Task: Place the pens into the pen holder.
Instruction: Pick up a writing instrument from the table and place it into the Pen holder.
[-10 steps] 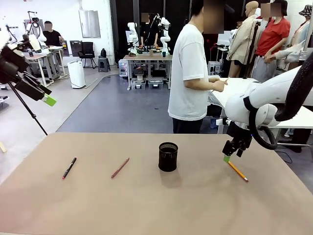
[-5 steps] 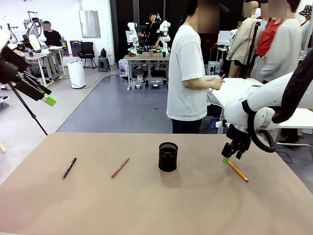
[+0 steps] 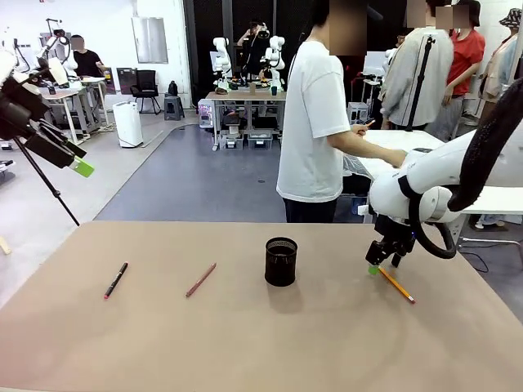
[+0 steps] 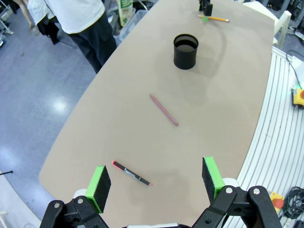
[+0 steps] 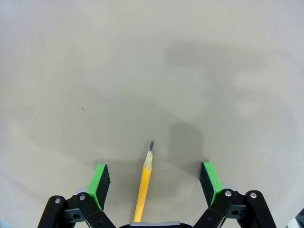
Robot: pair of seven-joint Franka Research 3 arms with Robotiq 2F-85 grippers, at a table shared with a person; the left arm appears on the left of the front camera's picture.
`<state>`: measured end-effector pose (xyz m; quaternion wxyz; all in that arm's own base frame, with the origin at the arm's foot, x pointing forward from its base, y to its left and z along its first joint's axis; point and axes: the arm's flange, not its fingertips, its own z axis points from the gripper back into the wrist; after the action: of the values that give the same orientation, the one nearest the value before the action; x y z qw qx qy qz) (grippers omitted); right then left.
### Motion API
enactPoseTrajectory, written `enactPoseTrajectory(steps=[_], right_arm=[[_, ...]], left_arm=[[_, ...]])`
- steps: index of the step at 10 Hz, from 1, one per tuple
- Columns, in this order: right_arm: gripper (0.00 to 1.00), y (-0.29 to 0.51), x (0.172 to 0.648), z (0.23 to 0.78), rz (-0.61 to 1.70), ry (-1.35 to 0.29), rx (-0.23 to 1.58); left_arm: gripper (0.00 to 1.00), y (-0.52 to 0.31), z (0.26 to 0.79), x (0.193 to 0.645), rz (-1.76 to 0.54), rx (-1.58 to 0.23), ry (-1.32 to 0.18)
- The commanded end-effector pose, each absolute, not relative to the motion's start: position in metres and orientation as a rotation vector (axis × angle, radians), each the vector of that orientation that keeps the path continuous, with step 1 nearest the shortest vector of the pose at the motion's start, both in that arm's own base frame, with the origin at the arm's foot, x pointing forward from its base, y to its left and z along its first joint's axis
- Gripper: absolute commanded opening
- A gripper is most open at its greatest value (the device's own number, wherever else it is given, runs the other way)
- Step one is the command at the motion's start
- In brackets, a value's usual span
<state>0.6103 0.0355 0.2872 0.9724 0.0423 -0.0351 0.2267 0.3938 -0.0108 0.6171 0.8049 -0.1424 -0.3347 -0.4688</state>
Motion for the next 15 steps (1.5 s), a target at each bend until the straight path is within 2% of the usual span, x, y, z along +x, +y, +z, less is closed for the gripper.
enactPoseTrajectory(steps=[1,3,4,8,9,13,15], right_arm=[[1.00,0.046,0.622,0.289,0.441,-0.074,0.024],[1.00,0.052,0.619,0.285,0.442,-0.063,0.012],[0.93,0.052,0.617,0.287,0.473,-0.049,0.018],[0.15,0.056,0.608,0.291,0.460,-0.019,-0.008],[0.00,0.057,0.606,0.293,0.462,-0.011,-0.023],[0.00,0.068,0.600,0.289,0.488,0.017,-0.056],[0.00,0.072,0.597,0.294,0.538,0.005,0.036]], left_arm=[[1.00,-0.010,0.618,0.394,-1.005,-0.310,-0.720],[1.00,-0.010,0.618,0.394,-1.005,-0.310,-0.720],[1.00,-0.010,0.618,0.394,-1.005,-0.310,-0.720],[1.00,-0.010,0.618,0.394,-1.005,-0.310,-0.720],[1.00,-0.010,0.618,0.394,-1.005,-0.310,-0.720],[1.00,-0.010,0.618,0.394,-1.005,-0.310,-0.720],[1.00,-0.010,0.618,0.394,-1.005,-0.310,-0.720]])
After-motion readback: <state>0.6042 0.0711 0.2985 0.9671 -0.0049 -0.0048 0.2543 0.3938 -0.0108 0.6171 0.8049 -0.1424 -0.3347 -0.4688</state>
